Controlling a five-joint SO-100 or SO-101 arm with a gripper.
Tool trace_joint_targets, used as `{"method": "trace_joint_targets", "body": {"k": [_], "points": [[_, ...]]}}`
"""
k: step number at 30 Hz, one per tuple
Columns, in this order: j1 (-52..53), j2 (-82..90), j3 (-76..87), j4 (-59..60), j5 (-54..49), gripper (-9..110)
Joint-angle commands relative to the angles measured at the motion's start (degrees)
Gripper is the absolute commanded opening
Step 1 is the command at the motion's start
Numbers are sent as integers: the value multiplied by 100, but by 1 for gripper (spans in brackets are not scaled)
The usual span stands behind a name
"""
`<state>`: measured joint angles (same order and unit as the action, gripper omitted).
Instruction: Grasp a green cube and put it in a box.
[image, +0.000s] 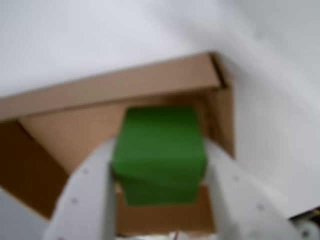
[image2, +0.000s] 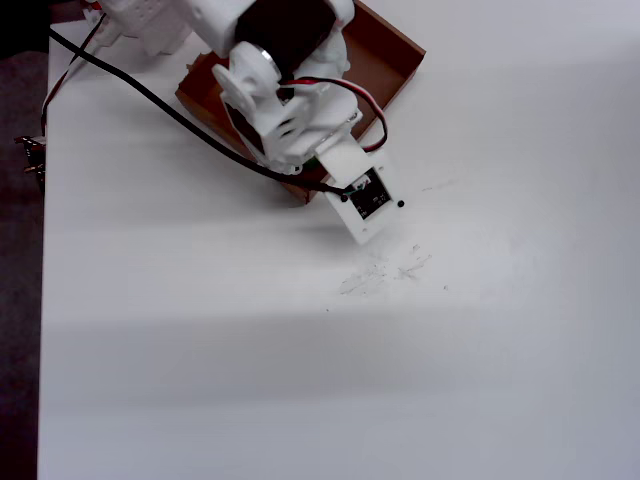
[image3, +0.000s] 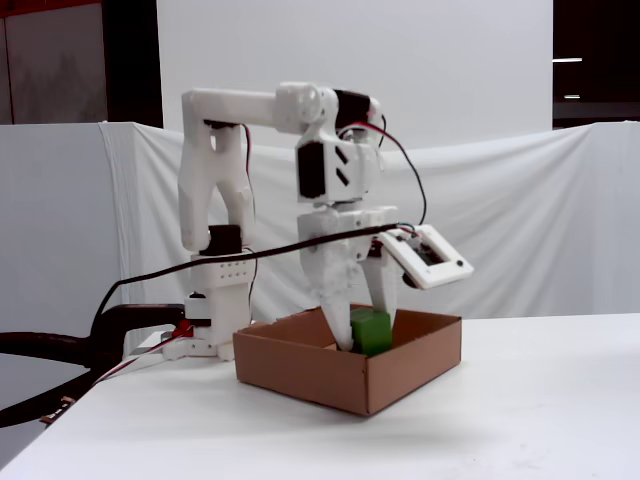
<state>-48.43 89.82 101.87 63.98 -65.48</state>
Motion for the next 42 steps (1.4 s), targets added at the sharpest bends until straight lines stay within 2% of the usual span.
{"method": "trace_joint_targets", "body": {"k": [1,22,35,42], "points": [[-9,-18,18,-141,18,13],[-35,-360,325,-624,35,14],[-53,-396,369,-747,44,22],[396,536,325,-475,44,22]]}}
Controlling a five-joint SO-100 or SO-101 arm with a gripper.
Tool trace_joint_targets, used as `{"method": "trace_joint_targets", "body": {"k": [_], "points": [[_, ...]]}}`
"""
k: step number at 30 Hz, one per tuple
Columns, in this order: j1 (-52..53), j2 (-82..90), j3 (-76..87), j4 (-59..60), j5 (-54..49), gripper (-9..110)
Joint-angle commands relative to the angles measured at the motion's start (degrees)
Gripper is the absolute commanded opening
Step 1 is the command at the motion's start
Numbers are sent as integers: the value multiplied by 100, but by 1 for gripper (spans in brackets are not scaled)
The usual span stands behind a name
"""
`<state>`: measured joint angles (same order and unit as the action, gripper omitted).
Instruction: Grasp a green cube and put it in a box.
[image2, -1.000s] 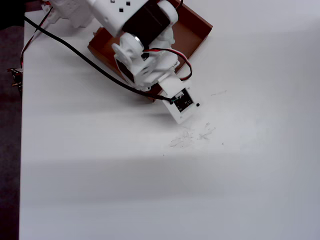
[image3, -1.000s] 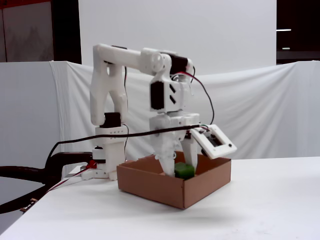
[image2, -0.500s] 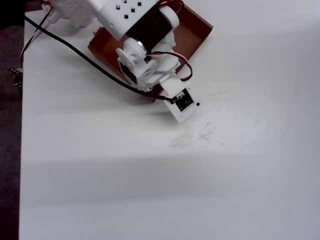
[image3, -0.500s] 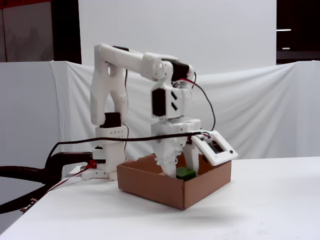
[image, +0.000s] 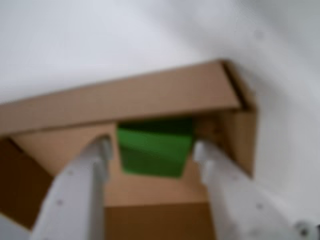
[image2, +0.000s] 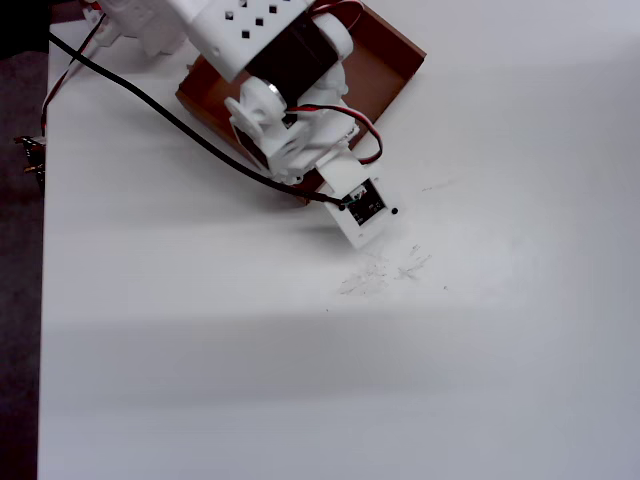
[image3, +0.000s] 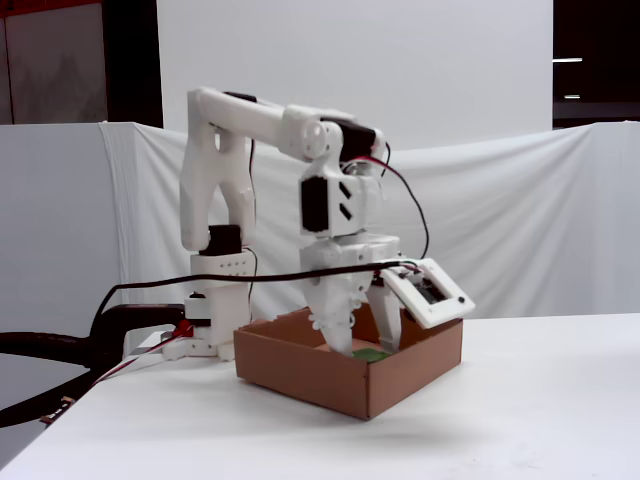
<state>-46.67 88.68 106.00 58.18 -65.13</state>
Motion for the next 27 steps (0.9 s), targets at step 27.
{"method": "trace_joint_targets", "body": {"k": [27], "points": [[4746,8604,5845,1116,1362,22]]}}
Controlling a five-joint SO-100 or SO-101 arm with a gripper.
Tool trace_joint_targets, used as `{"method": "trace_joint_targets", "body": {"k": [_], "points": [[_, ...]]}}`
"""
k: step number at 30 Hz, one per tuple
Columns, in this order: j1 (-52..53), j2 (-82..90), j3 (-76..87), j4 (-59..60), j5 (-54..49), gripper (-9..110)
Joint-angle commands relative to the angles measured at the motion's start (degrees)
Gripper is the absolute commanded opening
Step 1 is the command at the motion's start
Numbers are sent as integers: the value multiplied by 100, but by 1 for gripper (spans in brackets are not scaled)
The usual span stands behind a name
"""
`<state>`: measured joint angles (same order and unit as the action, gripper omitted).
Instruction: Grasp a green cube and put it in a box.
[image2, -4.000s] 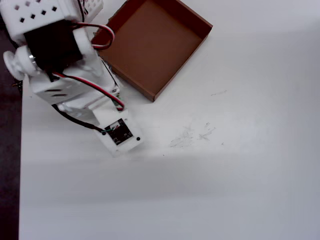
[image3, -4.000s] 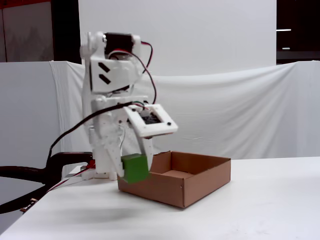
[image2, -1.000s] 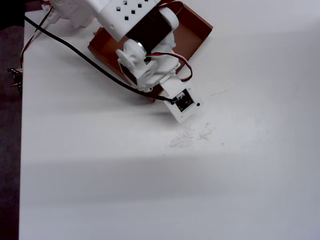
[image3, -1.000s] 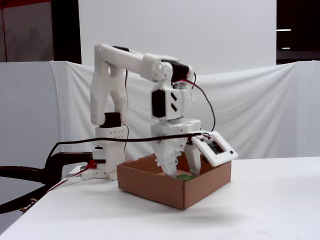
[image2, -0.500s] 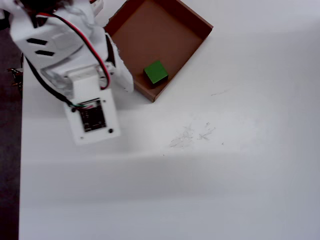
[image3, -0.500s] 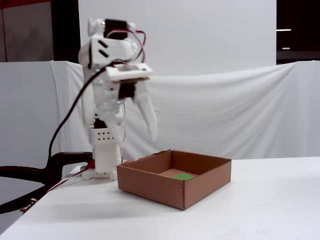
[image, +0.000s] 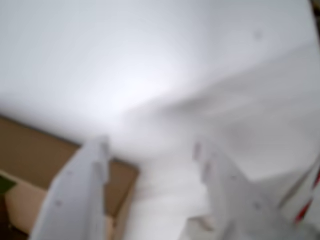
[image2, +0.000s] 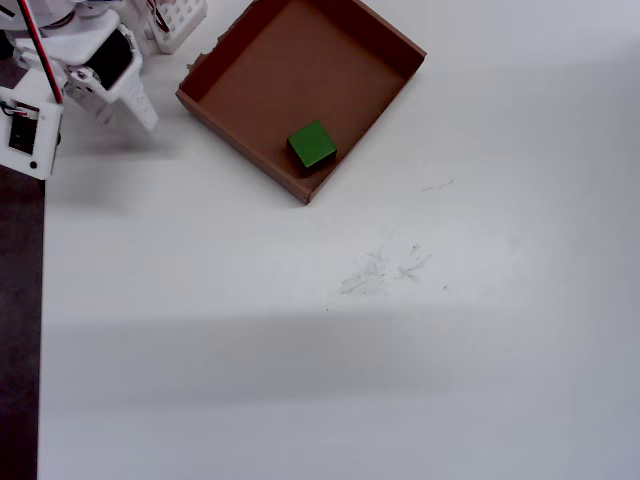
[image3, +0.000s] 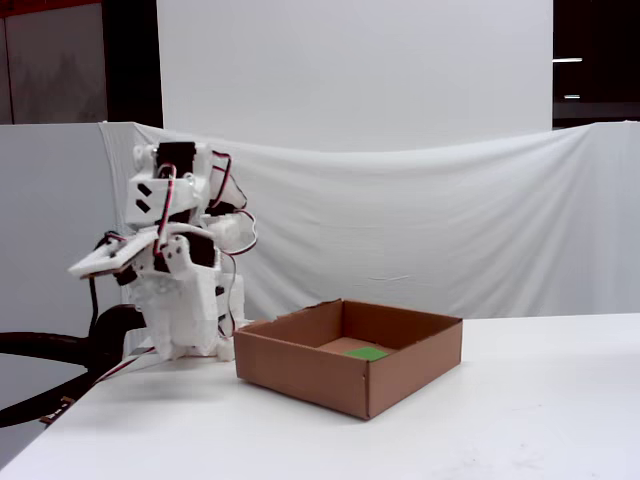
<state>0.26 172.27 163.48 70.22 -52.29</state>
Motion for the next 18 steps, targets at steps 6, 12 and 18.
{"method": "trace_joint_targets", "body": {"k": [6,12,18], "points": [[237,844,677,-149,193,23],[413,1020,677,-35,272,23],[439,1020,677,-26,272,23]]}}
